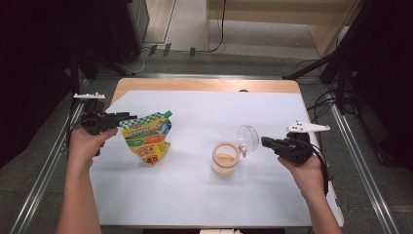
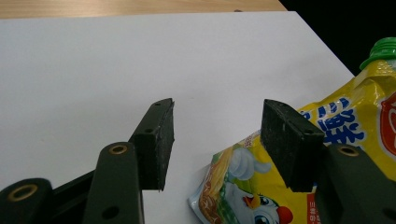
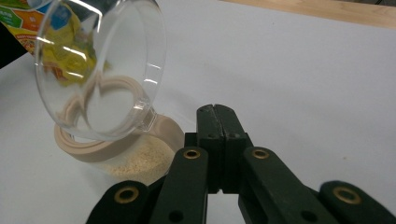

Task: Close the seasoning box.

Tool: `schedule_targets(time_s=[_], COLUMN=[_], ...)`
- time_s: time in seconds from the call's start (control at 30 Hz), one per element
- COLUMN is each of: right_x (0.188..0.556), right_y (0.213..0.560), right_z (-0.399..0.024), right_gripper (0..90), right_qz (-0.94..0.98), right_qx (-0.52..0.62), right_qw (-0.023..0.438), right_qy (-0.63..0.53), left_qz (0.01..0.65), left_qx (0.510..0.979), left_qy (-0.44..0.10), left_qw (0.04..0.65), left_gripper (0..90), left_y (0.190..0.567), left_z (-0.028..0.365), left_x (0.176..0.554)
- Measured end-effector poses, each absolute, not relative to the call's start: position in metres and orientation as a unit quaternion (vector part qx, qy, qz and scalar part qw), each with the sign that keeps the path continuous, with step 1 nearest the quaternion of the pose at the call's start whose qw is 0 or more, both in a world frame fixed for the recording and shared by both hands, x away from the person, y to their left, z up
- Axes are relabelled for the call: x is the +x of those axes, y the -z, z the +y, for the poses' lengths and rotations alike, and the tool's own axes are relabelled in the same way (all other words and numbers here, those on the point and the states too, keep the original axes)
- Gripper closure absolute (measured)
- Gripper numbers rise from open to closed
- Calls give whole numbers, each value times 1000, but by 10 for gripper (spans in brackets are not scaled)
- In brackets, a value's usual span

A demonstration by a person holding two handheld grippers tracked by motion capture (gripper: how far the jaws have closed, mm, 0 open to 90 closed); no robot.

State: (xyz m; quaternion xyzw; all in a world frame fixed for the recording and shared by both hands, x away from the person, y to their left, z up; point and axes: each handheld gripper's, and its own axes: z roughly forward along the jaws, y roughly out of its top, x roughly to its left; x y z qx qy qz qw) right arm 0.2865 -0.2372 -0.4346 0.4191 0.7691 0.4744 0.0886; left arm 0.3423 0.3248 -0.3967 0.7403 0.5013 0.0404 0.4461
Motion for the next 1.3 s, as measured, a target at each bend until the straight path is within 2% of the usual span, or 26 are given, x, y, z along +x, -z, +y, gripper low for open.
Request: schedule_targets(time_s=[1.3], right_x=[276], right_y=[435], right_z=[-199], right_gripper=[899], right_qz=[789], right_qx=[369], right_qw=[68], right_qy=[-486], left_qz=[499], left_qx=[744], left_qy=[-38], left_qw=[443], left_gripper=[443], left_y=[399], left_z=[322], left_x=[344])
